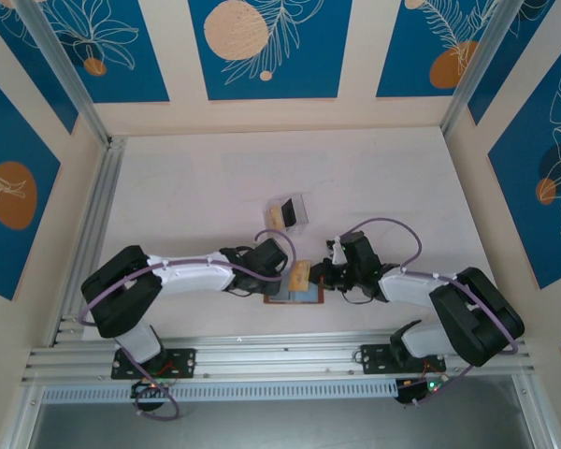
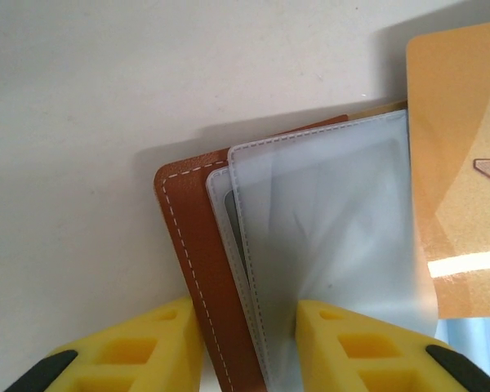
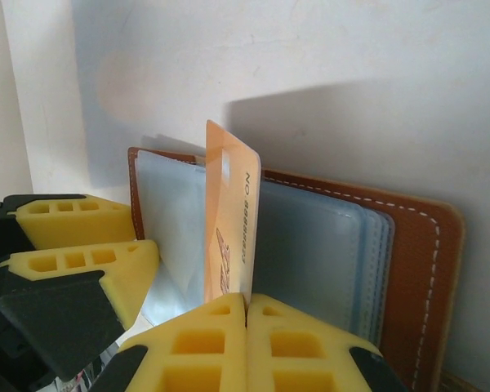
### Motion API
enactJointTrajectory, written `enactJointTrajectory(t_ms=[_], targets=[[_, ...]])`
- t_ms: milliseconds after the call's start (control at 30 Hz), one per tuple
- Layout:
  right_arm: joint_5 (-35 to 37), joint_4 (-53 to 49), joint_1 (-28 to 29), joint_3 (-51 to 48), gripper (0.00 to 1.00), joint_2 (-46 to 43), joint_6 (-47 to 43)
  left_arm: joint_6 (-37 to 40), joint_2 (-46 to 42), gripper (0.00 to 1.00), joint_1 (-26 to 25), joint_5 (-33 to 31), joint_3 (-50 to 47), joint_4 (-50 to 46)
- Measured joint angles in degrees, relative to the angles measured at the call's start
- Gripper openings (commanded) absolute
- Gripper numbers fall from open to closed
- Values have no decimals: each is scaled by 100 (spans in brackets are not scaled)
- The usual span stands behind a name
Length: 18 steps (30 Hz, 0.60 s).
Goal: Put the credit cards into the card holder
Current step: Insert the credit card into the card slot.
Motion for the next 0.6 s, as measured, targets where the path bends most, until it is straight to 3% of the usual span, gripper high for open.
enactJointTrajectory(t_ms=[600], targets=[[772, 44, 638, -249, 0, -317, 592, 0, 26, 33, -15, 0, -11, 85]])
